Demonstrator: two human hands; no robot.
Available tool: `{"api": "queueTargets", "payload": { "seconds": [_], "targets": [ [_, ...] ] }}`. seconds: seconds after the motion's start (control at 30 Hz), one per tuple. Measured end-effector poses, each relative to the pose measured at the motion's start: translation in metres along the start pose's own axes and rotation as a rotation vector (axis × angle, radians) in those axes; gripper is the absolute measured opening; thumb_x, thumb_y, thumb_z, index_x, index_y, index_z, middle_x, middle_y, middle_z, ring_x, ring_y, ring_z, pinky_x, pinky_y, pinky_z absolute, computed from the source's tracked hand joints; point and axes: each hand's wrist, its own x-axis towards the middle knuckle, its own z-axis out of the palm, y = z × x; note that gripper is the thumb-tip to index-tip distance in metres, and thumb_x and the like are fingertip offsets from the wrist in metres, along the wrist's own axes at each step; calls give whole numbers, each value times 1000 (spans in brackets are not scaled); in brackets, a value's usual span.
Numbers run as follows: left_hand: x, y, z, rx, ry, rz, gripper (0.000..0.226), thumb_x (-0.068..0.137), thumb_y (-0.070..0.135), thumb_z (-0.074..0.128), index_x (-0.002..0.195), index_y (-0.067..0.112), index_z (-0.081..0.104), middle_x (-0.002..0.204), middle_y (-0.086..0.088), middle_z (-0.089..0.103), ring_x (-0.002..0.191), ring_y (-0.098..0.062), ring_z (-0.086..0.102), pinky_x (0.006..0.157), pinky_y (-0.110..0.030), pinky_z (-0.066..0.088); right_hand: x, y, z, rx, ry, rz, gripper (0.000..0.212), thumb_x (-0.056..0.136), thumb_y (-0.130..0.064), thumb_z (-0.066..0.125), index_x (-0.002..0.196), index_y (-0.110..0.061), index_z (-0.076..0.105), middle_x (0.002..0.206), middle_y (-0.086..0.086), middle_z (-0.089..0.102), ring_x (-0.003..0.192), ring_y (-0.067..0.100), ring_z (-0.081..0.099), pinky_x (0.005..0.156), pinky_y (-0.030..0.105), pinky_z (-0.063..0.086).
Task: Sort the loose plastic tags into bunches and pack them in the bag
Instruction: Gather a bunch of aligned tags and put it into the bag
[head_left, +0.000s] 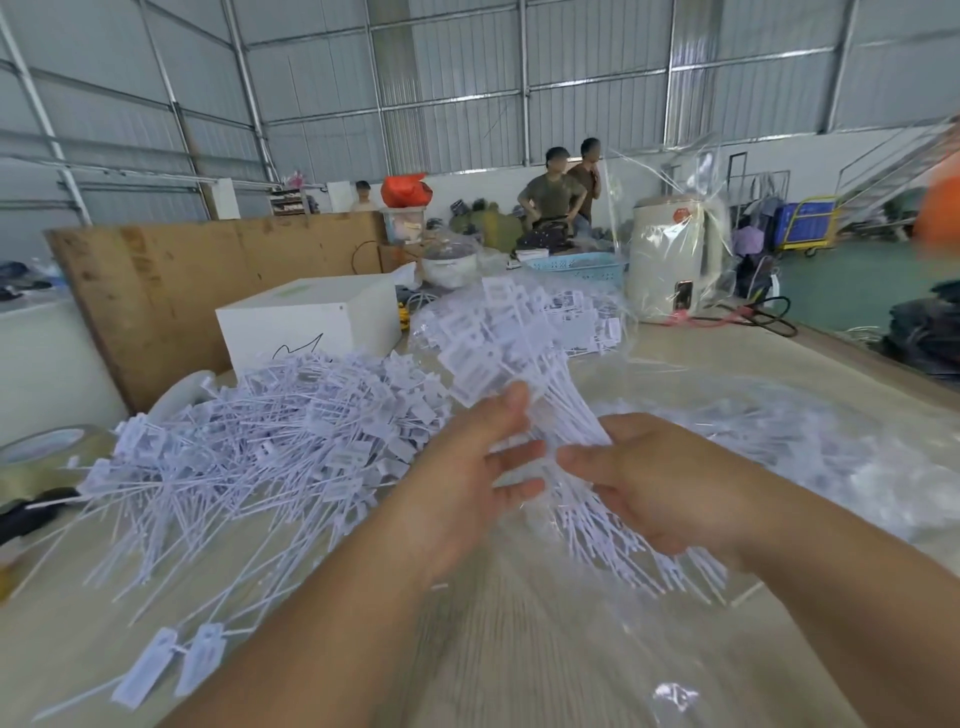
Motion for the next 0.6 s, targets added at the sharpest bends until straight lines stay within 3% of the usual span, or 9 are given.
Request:
{"api": "queueTargets", "payload": {
  "seconds": [0.07,0.13,0.17,0.23,0.3,0.4,0.53,0.6],
  "targets": [
    [2,8,-6,-49,126,49,124,21,72,87,132,25,55,132,-3,61,120,-24,60,89,-42,55,-1,1,-5,-62,-27,60,21,95,-30,61,76,-21,57,45,-4,34,34,10,25,39,16,21],
    [4,16,-14,-99,230,151,140,22,75,84,146,28,40,140,1,56,122,-20,59,87,-41,55,-2,2,-10,-126,-70,86,31,94,-30,62,69,-20,47,47,-3,34,36,11,24,40,17,20],
    [5,18,-17,-107,265,202,134,26,79,81,145,33,40,138,7,56,117,-13,61,87,-39,55,-3,2,-11,-146,-100,90,32,93,-30,63,68,-20,45,48,-2,35,37,12,24,41,18,20],
    [7,18,-21,-40,270,267,93,44,84,72,129,50,52,124,21,63,104,-1,66,87,-39,54,-5,3,-11,-207,-177,84,31,93,-32,63,66,-22,50,49,-3,36,39,13,27,40,18,24],
    [7,15,-19,69,236,215,57,60,82,62,108,51,66,116,18,69,106,-10,68,93,-50,51,-5,5,-9,-266,-217,72,31,93,-32,62,63,-28,56,49,-4,39,41,14,31,40,19,29],
    [6,12,-13,232,290,167,48,65,71,58,103,45,72,119,5,70,108,-24,64,96,-62,45,-4,8,-6,-302,-212,79,19,92,-29,63,81,-15,56,46,-4,39,42,17,33,43,22,33],
    [10,5,-15,256,326,206,32,78,56,54,96,39,75,107,7,72,103,-24,65,68,-38,52,-2,12,-3,-370,-229,43,20,90,-26,64,79,-14,54,44,-5,46,37,14,42,54,27,42],
    [11,4,-14,285,334,244,26,89,46,51,94,37,75,104,10,73,103,-24,66,72,-37,51,0,14,-2,-374,-211,34,22,90,-25,64,75,-13,52,44,-5,49,36,13,46,55,28,44]
  ]
}}
